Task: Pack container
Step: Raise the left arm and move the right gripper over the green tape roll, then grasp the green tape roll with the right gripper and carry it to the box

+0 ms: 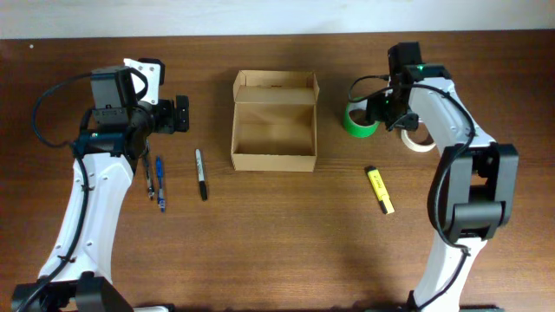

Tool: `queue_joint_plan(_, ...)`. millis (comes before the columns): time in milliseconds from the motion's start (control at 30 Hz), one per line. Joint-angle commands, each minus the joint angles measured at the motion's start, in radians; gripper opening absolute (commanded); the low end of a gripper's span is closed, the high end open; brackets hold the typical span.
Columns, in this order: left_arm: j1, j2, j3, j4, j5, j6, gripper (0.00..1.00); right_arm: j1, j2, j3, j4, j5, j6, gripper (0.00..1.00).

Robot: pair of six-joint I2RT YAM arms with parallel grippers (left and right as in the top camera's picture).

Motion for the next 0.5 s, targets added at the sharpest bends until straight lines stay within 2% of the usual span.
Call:
queue_joint_plan(0, 0.002, 0.006, 0.014, -0.001, -0.004, 0.017, 0.99, 0.003, 0.027, 0.019, 0.009, 0.015, 0.013, 0.73)
queue_joint_plan(67, 0.002, 0.006, 0.014, -0.001, -0.004, 0.017, 0.99, 0.003, 0.035, 0.019, 0.014, 0.012, 0.013, 0.68)
queue_joint_plan(100, 0.002, 0.006, 0.014, -0.001, -0.004, 0.017, 0.99, 0.004, 0.038, 0.019, 0.015, 0.012, 0.013, 0.61)
queue_joint_plan(167, 0.002, 0.006, 0.014, -0.001, -0.004, 0.017, 0.99, 0.003, 0.044, 0.019, 0.016, 0.012, 0.013, 0.33)
queue_joint_plan(200, 0.002, 0.006, 0.014, -0.001, -0.004, 0.017, 0.99, 0.003, 0.048, 0.019, 0.016, 0.013, 0.013, 0.28)
queue_joint_plan(367, 0.002, 0.006, 0.014, -0.001, -0.004, 0.017, 0.99, 0.003, 0.071, 0.019, 0.013, 0.013, 0.013, 0.27)
queue_joint_plan(433, 0.002, 0.006, 0.014, -0.001, -0.004, 0.017, 0.99, 0.003, 0.075, 0.019, 0.013, 0.013, 0.013, 0.20)
queue_joint_plan(467, 0.002, 0.006, 0.014, -0.001, -0.004, 0.017, 0.99, 0.003, 0.075, 0.019, 0.014, 0.013, 0.013, 0.11)
